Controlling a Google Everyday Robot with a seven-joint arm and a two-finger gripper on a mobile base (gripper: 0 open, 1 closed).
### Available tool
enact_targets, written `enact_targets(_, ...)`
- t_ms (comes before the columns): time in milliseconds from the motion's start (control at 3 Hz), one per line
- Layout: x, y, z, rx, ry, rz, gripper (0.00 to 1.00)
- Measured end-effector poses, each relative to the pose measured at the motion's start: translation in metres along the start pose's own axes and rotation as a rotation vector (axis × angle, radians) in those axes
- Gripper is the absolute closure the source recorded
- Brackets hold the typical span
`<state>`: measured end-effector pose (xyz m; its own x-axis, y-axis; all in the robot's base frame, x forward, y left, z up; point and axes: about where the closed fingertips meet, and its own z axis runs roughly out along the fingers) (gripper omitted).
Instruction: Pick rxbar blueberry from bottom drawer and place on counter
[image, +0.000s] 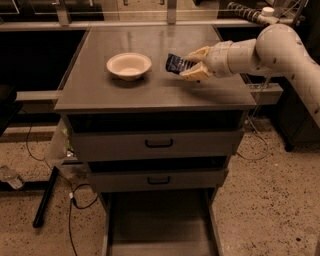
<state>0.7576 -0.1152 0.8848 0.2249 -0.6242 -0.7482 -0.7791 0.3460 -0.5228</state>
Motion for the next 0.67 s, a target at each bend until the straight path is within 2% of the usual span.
enact_targets(667, 0.0, 0.0, 0.0, 0.0, 0.0, 0.0, 0.36)
